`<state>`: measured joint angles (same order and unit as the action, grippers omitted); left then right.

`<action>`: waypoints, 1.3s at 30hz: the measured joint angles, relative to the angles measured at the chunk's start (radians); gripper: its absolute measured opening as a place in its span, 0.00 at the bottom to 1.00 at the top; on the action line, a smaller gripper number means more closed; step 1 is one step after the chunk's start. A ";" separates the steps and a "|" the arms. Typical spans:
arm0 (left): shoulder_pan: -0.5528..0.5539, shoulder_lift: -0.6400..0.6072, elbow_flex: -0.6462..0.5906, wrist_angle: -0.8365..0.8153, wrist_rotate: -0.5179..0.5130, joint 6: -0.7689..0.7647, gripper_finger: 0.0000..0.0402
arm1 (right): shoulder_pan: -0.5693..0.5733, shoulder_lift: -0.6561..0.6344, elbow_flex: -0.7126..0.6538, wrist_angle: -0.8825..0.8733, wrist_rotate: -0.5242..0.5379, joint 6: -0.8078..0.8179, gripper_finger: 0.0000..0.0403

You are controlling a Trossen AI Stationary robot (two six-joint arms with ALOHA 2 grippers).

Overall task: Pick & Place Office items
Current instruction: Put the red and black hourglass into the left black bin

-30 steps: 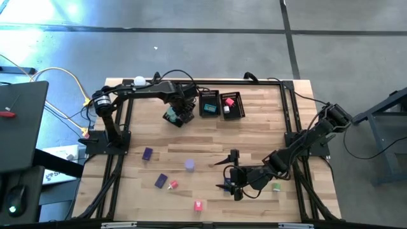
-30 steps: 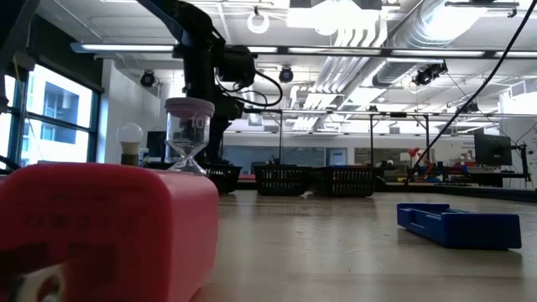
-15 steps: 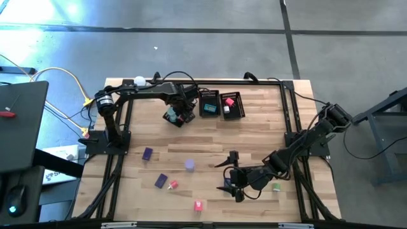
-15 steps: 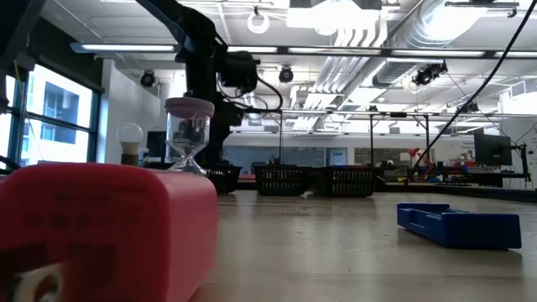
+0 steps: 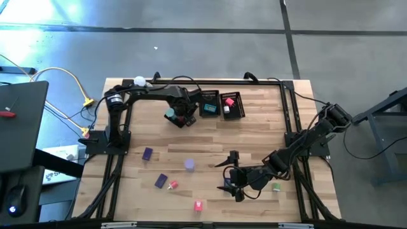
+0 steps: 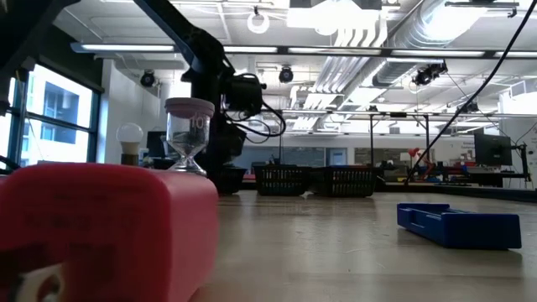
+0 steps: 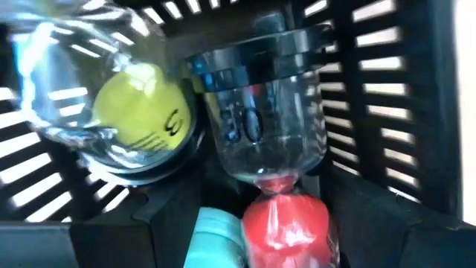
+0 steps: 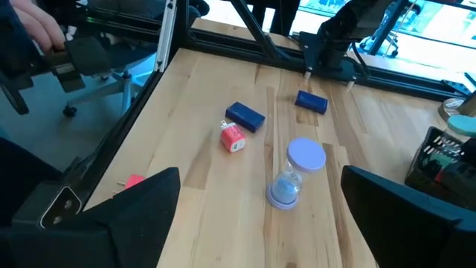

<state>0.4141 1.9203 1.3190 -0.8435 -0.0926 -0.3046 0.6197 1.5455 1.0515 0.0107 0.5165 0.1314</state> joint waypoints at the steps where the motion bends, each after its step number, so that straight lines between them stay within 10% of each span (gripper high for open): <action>1: 0.000 0.003 0.000 0.001 -0.001 0.000 0.66 | 0.000 0.000 0.000 0.000 0.000 0.000 0.90; 17: 0.011 0.004 0.000 0.003 -0.007 -0.003 0.37 | 0.000 0.000 0.000 0.000 0.000 0.004 0.90; 39: 0.011 -0.033 -0.001 -0.027 -0.016 0.016 0.38 | 0.000 0.000 0.000 -0.009 0.001 0.004 0.90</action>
<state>0.4255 1.8871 1.3183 -0.8707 -0.1085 -0.2888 0.6197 1.5457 1.0515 0.0017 0.5171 0.1352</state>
